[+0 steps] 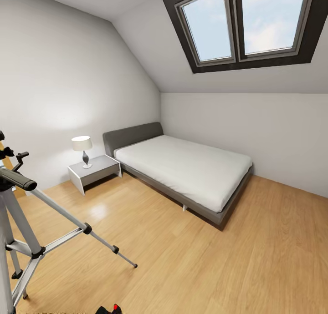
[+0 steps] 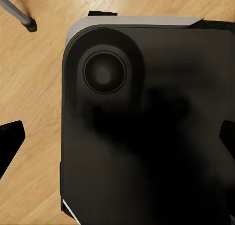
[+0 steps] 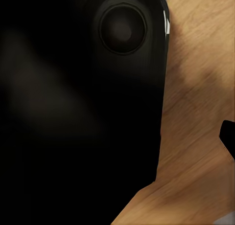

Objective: Attach the digital camera to the camera tripod in the bedroom.

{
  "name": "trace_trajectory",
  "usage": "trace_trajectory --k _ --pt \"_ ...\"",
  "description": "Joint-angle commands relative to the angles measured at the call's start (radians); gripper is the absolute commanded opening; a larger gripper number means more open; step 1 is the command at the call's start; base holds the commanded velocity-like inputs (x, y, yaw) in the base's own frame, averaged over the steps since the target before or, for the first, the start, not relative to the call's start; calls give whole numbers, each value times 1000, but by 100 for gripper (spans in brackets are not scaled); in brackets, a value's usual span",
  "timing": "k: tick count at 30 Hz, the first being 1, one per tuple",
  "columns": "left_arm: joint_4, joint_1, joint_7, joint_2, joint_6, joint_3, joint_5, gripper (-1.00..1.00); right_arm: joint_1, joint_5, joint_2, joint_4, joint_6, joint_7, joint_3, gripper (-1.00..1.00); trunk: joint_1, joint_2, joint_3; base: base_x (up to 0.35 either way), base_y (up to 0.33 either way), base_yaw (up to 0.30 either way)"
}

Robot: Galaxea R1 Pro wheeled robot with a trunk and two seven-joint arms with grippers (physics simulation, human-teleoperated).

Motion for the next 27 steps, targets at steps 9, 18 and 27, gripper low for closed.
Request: trace_trajectory --k 9,18,27 --pt "0 0 1 0 -2 0 8 100 0 1 -1 0 1 0 1 100 0 0 -1 0 0 140" --pt "0 0 1 0 -2 0 22 100 0 1 -1 0 1 0 1 100 0 0 -1 0 0 17" --pt "0 0 0 0 -2 0 39 100 0 4 -3 0 2 0 2 100 0 0 -1 0 0 1"
